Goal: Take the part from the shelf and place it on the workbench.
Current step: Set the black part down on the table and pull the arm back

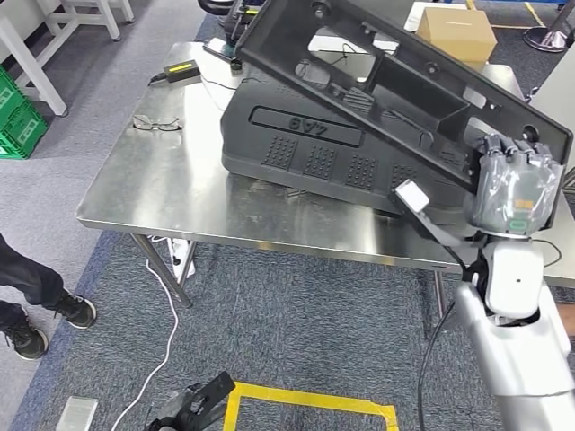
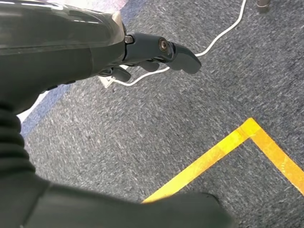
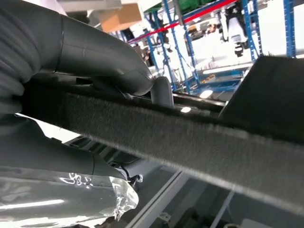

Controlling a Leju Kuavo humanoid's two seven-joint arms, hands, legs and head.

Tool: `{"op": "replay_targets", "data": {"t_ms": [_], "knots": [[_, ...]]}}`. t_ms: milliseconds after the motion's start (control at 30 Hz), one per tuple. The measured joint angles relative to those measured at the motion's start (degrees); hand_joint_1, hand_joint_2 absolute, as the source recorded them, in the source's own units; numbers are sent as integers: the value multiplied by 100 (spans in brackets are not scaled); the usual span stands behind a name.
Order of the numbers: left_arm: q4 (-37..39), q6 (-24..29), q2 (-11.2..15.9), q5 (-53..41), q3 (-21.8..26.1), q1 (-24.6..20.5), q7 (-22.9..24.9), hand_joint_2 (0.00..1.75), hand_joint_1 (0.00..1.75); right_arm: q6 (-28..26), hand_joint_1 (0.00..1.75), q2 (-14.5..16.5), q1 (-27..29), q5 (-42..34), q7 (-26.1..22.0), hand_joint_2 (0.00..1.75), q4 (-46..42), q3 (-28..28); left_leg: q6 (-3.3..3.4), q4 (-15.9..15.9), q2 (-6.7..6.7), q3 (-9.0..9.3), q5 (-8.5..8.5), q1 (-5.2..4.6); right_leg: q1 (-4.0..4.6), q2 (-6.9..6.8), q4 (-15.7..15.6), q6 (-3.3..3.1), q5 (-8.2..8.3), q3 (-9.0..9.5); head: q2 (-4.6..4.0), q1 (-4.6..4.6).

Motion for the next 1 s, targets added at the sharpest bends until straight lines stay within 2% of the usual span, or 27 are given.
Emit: {"op": "replay_targets", "data": {"t_ms": [200,333,467,667,1000], "knots": [[0,-53,-1,-11,-134,-38,95,0,0,506,175,-38,-911,161,517,175,1015,203,0,0,0,-5,0,-1,-1,1,0,0,0,-3,0,1],[0,-86,-8,-17,-220,-61,119,0,0,853,175,-20,-1552,165,975,175,1753,555,0,0,0,-4,1,-1,-2,0,1,0,1,-2,0,1],[0,-115,-27,-24,-276,-87,160,0,0,1123,175,92,-1943,169,1258,175,2339,989,0,1,0,-5,0,1,0,0,3,0,1,-5,0,0],[0,-133,-43,-88,-357,-118,219,0,0,1379,175,431,-2214,169,1578,175,3087,1521,0,0,0,-6,0,4,2,2,5,0,0,-8,0,0],[0,-158,-54,-84,-427,-133,302,0,0,1679,175,1070,-2276,163,1732,175,4034,1908,0,0,0,-7,0,2,1,3,4,0,1,-8,0,1]]}}
